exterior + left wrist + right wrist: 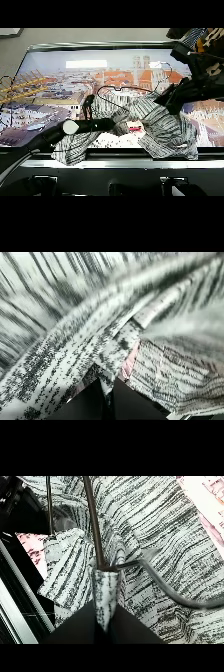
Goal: Fold the clothes and pants, and hang the long-sleeved shirts on hangers.
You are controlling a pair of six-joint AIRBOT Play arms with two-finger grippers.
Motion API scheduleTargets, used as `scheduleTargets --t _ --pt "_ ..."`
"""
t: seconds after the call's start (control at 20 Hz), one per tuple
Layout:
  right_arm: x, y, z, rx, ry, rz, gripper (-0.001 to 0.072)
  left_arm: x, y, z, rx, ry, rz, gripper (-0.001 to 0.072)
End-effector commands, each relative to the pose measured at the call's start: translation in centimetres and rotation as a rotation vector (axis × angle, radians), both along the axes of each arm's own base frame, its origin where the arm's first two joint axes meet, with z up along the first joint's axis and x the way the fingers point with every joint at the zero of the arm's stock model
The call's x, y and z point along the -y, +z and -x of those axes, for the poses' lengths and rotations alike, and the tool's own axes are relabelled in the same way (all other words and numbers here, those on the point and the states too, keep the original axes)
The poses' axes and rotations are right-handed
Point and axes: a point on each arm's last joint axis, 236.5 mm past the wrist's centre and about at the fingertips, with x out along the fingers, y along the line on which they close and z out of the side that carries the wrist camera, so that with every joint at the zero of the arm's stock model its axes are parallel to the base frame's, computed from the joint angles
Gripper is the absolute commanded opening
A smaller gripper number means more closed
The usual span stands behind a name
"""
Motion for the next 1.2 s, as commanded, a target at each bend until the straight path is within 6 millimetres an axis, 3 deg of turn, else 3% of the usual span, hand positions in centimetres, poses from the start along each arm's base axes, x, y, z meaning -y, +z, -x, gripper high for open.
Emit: scheduleTargets --t 0.0,0.15,0.3,0.65,0.85,1.05,1.15 --pt "-0.1 0.6 1.4 -0.017 -0.002 -0.004 0.0025 -2.9 2.9 -3.2 0.018 0.006 0.001 0.0015" --pt "-0.3 0.8 1.2 -0.01 -0.001 -0.016 0.0025 -4.5 4.8 -5.6 0.04 0.043 0.017 0.0015" --pt "-0.5 0.9 1.2 -0.008 0.0 -0.027 0.0025 -5.1 6.0 -6.6 0.065 0.046 0.022 0.0015" --pt "-0.3 -0.5 0.3 -0.048 -0.004 -0.017 0.0025 -5.4 6.0 -6.7 0.101 0.017 -0.005 0.0015" --pt "0.1 -1.6 -0.9 -0.054 -0.01 0.004 0.0025 -6.4 6.5 -7.7 0.108 0.045 -0.002 0.0015" --pt "-0.6 -4.0 -1.2 -0.036 0.044 0.161 0.0024 -7.3 7.4 -8.8 0.132 0.034 -0.009 0.0015" --pt "0.5 -5.1 -2.1 0.008 0.015 0.312 0.0024 -7.5 7.0 -8.9 0.119 0.012 -0.02 0.0015"
